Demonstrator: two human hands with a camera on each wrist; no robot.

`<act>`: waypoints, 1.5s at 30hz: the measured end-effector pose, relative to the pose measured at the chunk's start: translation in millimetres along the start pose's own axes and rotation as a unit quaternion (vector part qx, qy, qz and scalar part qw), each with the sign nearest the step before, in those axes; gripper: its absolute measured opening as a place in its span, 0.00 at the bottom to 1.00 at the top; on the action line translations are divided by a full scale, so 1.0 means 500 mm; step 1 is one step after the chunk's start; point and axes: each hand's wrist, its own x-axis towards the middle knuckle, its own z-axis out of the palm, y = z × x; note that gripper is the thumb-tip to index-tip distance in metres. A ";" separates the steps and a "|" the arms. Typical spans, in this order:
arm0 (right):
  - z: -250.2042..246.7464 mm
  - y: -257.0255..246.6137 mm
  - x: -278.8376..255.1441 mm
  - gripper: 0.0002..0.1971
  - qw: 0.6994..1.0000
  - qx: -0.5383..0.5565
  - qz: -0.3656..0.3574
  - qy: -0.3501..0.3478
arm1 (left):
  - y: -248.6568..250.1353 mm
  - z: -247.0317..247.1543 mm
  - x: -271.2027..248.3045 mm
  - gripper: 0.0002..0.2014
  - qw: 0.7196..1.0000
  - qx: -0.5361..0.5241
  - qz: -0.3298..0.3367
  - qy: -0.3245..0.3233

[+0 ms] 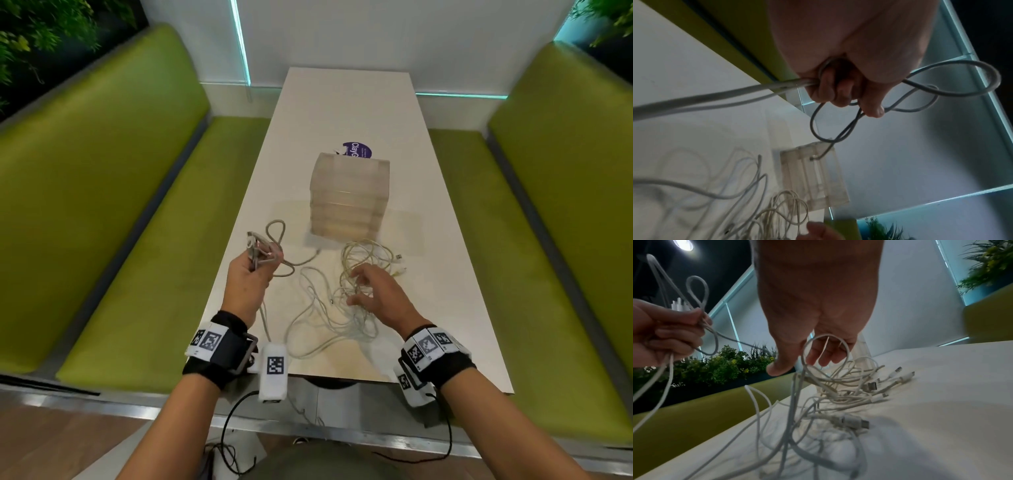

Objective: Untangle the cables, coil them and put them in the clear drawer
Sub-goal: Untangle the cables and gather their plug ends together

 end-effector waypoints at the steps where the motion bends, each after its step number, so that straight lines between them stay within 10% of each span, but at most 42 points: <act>1: 0.000 -0.004 -0.003 0.24 1.000 -0.005 -0.006 0.003 | 0.001 0.000 -0.001 0.09 1.000 0.005 -0.004 -0.010; 8: 0.006 -0.076 -0.013 0.28 0.993 -0.001 -0.117 -0.027 | -0.014 0.026 -0.030 0.05 0.991 0.018 -0.041 -0.128; 13: 0.011 -0.127 -0.028 0.04 0.985 0.104 -0.082 -0.107 | -0.020 0.031 -0.040 0.04 0.987 0.011 -0.070 -0.145; 20: 0.006 -0.149 -0.058 0.02 0.970 0.220 -0.019 -0.099 | -0.023 0.022 -0.045 0.07 0.990 -0.008 -0.088 -0.111; 32: -0.019 -0.099 -0.054 0.07 0.955 0.269 0.054 0.110 | -0.033 0.002 -0.043 0.14 0.989 0.026 -0.093 -0.110; 45: 0.026 -0.099 -0.123 0.06 0.933 0.155 -0.006 -0.325 | -0.004 -0.009 -0.015 0.14 0.980 -0.174 -0.081 -0.051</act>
